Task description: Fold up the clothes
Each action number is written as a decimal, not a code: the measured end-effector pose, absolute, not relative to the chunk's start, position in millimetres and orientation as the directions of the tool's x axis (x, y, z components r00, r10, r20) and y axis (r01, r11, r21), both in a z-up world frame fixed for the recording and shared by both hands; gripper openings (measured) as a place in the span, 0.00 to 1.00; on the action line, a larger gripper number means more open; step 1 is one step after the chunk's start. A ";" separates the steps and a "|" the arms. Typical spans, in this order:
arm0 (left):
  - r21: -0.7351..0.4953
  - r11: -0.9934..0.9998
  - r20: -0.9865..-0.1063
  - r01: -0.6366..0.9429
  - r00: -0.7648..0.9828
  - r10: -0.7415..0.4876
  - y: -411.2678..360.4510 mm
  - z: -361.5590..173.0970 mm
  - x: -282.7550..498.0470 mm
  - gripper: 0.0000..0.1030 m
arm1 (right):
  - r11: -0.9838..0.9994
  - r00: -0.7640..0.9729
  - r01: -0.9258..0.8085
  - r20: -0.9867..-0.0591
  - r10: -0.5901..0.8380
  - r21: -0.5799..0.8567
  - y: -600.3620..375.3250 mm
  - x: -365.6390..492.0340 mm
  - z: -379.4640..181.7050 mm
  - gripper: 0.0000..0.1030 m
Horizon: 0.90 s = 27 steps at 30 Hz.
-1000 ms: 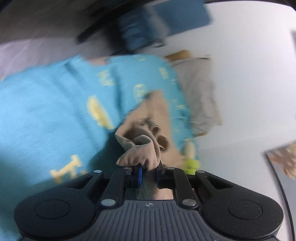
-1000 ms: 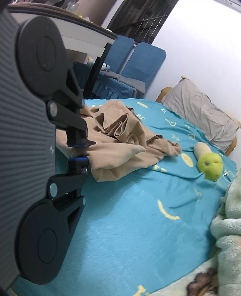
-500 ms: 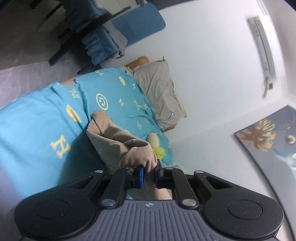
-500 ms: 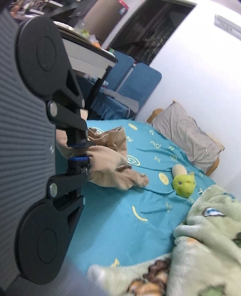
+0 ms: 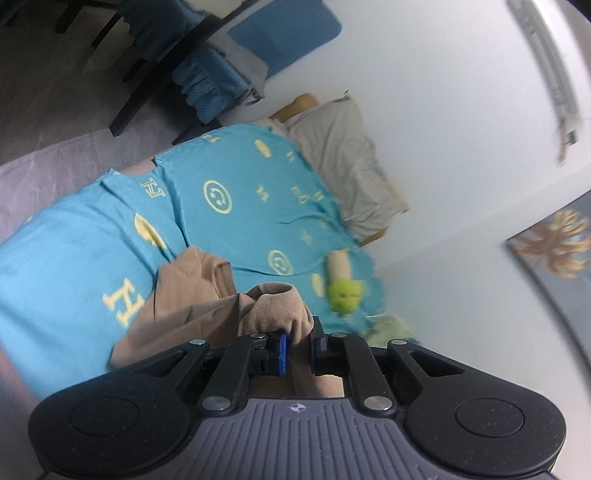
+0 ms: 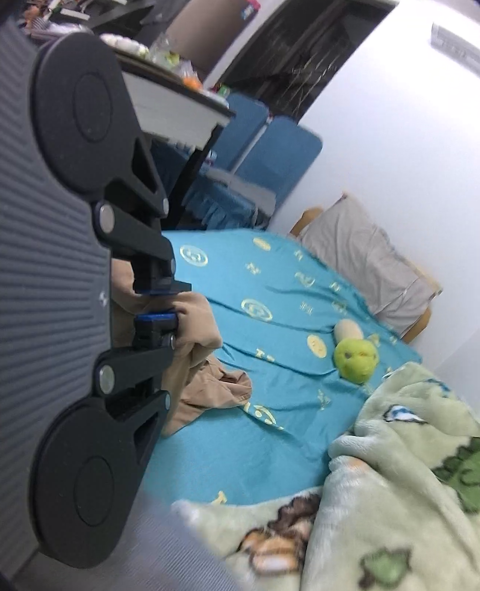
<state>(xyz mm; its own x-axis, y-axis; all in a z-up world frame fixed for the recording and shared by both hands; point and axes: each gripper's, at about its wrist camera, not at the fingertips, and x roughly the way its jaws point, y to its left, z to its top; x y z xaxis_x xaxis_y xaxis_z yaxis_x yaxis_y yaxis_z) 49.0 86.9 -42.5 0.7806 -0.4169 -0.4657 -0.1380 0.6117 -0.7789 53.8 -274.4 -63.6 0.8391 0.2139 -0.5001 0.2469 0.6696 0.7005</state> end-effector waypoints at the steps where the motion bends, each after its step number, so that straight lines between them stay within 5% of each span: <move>1: -0.765 0.627 -0.487 -0.150 0.772 -0.410 84.8 -47.0 66.8 0.12 | 0.671 0.831 0.260 -0.515 0.211 0.694 -274.1 69.1 -68.1 0.12; 10: -0.652 0.729 -0.641 -0.210 0.666 -0.382 73.7 -128.3 190.9 0.14 | 0.685 0.703 0.400 -0.683 0.196 0.608 -270.8 190.9 -142.1 0.13; 23: -0.636 0.758 -0.632 -0.142 0.660 -0.406 72.9 -146.5 209.0 0.23 | 0.655 0.684 0.423 -0.695 0.221 0.625 -272.6 209.7 -178.3 0.15; 24: -0.638 0.756 -0.633 -0.147 0.659 -0.407 72.2 -145.7 209.7 0.26 | 0.619 0.698 0.425 -0.675 0.241 0.661 -276.3 208.7 -180.3 0.18; 25: -0.643 0.753 -0.630 -0.142 0.657 -0.414 71.9 -143.9 209.8 0.39 | 0.571 0.712 0.427 -0.650 0.265 0.701 -280.5 207.2 -182.2 0.21; 27: -0.633 0.768 -0.613 -0.098 0.668 -0.421 68.1 -133.4 206.0 0.63 | 0.520 0.742 0.392 -0.595 0.309 0.759 -284.7 206.0 -179.0 0.59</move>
